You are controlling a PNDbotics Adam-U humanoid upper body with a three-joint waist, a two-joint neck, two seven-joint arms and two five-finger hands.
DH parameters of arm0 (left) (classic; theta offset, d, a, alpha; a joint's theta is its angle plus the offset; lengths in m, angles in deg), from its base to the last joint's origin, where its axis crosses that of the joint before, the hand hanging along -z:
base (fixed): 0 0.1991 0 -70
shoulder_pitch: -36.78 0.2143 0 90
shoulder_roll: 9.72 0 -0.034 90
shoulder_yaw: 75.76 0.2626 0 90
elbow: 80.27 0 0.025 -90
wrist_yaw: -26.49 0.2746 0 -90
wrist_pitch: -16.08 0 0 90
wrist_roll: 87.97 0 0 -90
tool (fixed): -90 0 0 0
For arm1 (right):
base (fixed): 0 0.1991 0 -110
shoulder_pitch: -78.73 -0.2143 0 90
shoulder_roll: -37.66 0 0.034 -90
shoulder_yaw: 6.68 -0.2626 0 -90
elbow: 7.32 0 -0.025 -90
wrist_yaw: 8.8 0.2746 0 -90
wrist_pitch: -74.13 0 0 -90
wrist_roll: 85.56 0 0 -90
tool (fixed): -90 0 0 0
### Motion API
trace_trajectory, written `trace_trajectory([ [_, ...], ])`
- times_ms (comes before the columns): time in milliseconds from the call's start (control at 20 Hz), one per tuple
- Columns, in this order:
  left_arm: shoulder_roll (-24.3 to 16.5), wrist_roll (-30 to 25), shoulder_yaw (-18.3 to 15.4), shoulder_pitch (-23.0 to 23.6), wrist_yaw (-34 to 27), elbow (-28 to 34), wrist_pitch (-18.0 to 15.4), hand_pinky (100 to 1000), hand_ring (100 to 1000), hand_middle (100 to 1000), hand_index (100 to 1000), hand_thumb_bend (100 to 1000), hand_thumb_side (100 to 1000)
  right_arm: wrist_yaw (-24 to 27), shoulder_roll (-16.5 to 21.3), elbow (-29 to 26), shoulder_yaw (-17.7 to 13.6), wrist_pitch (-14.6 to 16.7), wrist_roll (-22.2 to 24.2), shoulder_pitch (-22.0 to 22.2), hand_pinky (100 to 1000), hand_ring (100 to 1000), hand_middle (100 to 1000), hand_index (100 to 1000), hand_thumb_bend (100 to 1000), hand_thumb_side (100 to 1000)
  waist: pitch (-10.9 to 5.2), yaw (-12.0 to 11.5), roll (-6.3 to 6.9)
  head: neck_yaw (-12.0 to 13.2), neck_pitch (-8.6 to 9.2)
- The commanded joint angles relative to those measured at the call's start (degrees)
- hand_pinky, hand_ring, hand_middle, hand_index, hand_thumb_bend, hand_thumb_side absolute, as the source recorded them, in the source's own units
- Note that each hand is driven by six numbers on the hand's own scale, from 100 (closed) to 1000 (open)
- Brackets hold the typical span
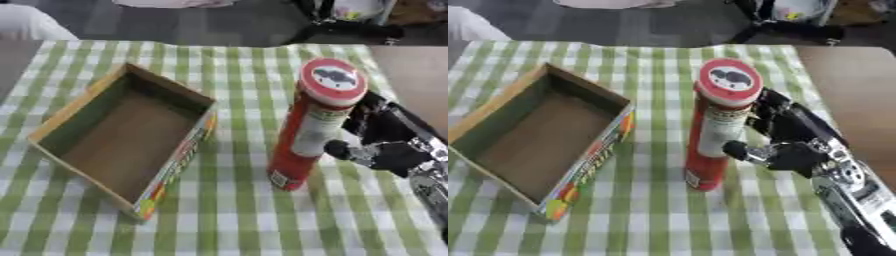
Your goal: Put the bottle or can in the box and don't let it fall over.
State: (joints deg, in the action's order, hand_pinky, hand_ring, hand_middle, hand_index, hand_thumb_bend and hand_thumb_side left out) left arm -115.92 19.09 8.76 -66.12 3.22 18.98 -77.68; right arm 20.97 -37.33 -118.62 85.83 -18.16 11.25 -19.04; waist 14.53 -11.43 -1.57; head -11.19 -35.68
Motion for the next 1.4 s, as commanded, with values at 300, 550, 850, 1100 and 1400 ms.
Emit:
trace_trajectory([
  [300,-1.0,-0.3,-0.2,-0.6,-0.3,0.6,0.0,760,852,780,831,553,467,0.1,0.8,-0.3,0.2,-0.5,-0.2,-1.9,868,953,936,902,649,100,-0.42,-0.2,0.1,-0.2,0.83],
  [550,-0.9,-0.4,-0.2,-0.7,-0.3,0.7,0.0,760,851,780,831,551,468,0.3,0.6,0.1,0.5,-0.8,-0.4,-2.8,867,953,937,901,649,100,-0.31,-0.2,0.12,-0.2,0.97],
  [850,-0.9,-0.5,-0.2,-0.7,-0.4,0.6,0.0,761,851,780,830,548,469,1.4,0.2,0.2,1.0,-0.9,0.0,-4.1,865,950,935,901,649,100,-0.29,-0.3,0.09,-0.3,1.03],
  [1100,-0.8,-0.6,-0.1,-0.6,-0.4,0.6,0.1,762,851,780,830,544,469,2.1,-0.2,0.4,1.3,-0.9,0.1,-4.9,863,946,932,899,649,100,-0.29,-0.4,0.0,-0.3,1.15],
  [1400,-0.7,-0.6,-0.1,-0.6,-0.4,0.5,0.1,763,851,779,830,542,472,2.6,-0.8,0.9,1.7,-1.0,0.4,-5.8,862,944,930,903,649,100,-0.2,-0.5,-0.03,-0.4,1.21],
])
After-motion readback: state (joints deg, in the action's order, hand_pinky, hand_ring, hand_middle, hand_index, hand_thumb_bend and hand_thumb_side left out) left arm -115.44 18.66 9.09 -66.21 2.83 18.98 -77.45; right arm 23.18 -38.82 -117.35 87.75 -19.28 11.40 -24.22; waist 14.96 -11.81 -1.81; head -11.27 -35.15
